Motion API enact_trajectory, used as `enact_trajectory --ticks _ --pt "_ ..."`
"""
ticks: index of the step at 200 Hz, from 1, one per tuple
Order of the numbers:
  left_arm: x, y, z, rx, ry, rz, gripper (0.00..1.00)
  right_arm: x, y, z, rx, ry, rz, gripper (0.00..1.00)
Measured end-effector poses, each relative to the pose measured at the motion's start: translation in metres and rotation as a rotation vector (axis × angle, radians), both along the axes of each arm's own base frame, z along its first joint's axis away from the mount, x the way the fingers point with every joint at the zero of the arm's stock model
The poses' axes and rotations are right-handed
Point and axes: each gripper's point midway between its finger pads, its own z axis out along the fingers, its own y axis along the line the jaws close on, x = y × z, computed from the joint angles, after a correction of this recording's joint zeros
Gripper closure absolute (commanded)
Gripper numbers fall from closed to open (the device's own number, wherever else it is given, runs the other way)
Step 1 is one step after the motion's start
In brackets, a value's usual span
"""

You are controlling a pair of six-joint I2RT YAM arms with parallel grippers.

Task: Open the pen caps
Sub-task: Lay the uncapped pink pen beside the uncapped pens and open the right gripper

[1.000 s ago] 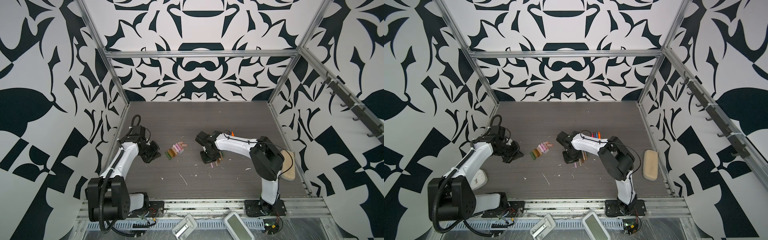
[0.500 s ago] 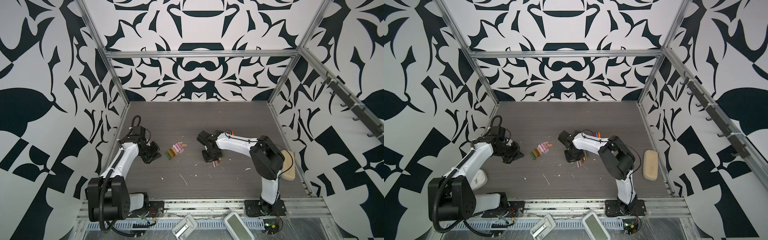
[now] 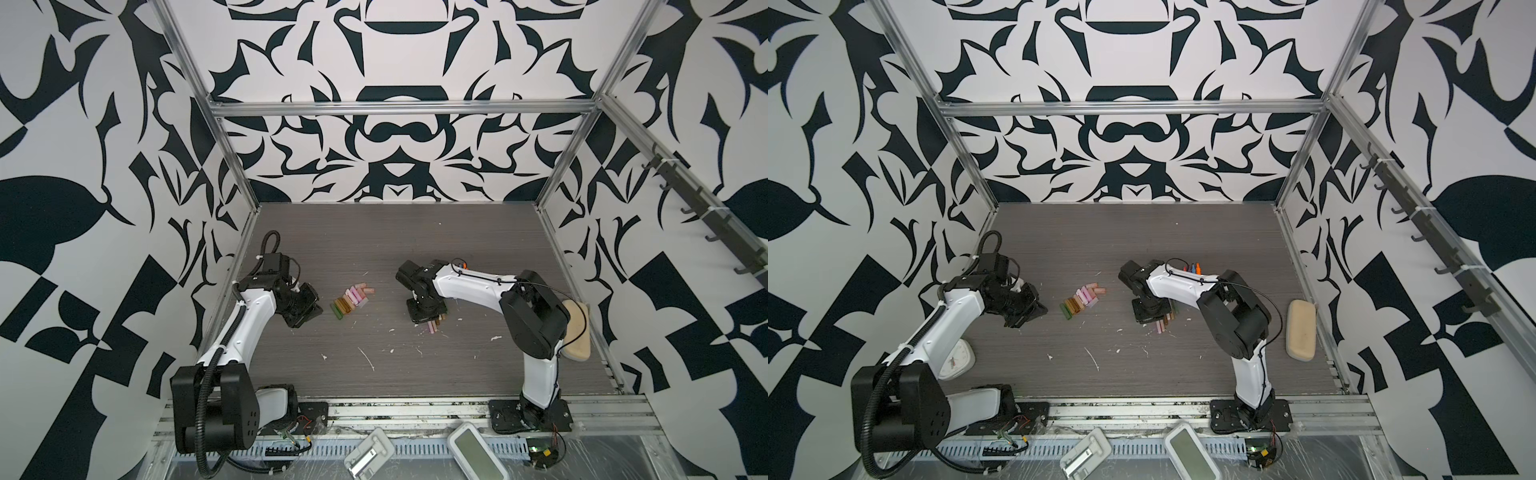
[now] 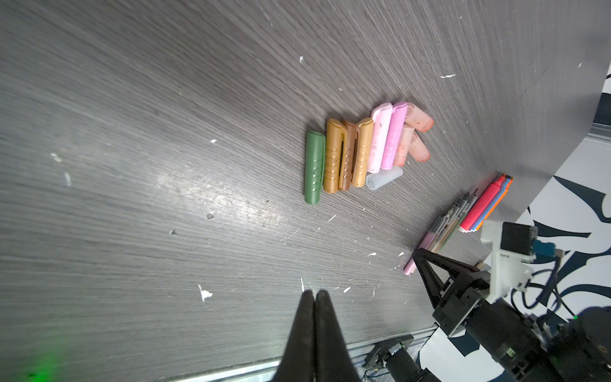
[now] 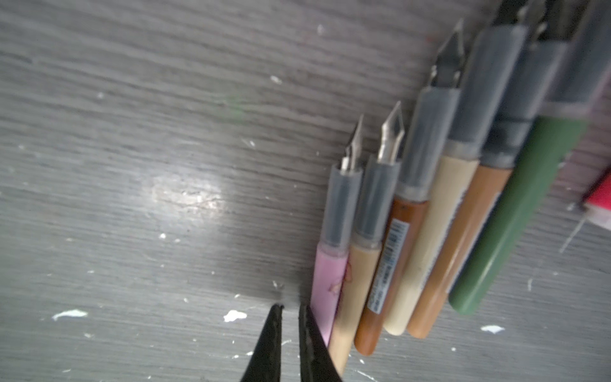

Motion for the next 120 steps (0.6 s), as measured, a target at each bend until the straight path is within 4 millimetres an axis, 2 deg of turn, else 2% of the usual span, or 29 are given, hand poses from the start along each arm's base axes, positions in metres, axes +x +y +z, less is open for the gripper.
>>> enact_trajectory --ticks 120 --pt "0.000 0.000 0.001 -0.005 0.003 0.010 0.95 -0.001 -0.015 -0.005 -0.034 0.016 -0.016 0.84"
